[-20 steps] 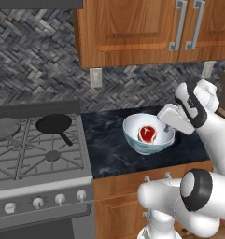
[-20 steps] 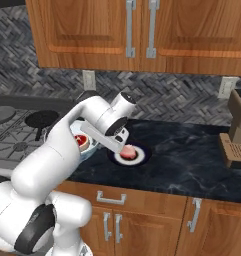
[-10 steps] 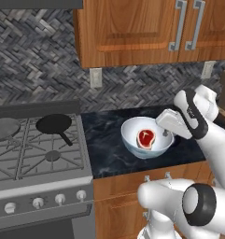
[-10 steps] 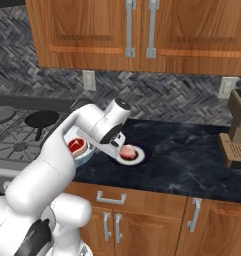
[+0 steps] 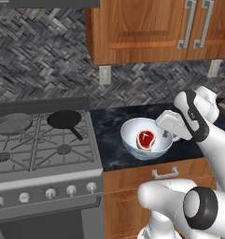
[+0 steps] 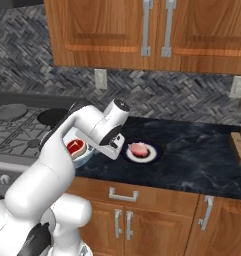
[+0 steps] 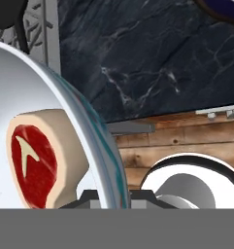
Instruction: Place one of the steaks on the plate and the other in the bowl. Then place the bowl in the fridge.
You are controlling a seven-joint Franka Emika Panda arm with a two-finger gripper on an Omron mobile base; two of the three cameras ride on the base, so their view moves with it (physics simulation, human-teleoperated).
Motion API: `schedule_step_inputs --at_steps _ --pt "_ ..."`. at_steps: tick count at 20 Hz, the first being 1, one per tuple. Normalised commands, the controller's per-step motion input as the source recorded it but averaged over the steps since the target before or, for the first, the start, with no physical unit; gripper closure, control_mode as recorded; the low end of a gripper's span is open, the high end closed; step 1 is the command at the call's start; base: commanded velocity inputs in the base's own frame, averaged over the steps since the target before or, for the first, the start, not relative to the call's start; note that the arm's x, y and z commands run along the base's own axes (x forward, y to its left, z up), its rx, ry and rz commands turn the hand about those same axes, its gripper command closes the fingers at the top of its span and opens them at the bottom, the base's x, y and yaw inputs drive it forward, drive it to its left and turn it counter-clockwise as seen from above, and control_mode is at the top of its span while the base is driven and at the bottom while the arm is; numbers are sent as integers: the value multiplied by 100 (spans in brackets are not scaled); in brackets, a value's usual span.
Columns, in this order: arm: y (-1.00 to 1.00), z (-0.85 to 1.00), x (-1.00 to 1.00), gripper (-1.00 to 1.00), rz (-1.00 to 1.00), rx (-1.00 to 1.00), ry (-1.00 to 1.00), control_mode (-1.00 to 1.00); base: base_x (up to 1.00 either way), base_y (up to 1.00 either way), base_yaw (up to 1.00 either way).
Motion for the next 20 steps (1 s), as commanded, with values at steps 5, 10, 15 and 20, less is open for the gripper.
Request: schedule_step_inputs --at_steps 5,10,15,20 --pt "0 0 0 100 0 0 0 100 -51 68 15" --pt "0 0 0 100 0 0 0 100 -73 63 28" --pt "0 0 0 100 0 0 0 100 -44 66 49" --pt "0 0 0 100 0 0 0 100 -16 100 53"
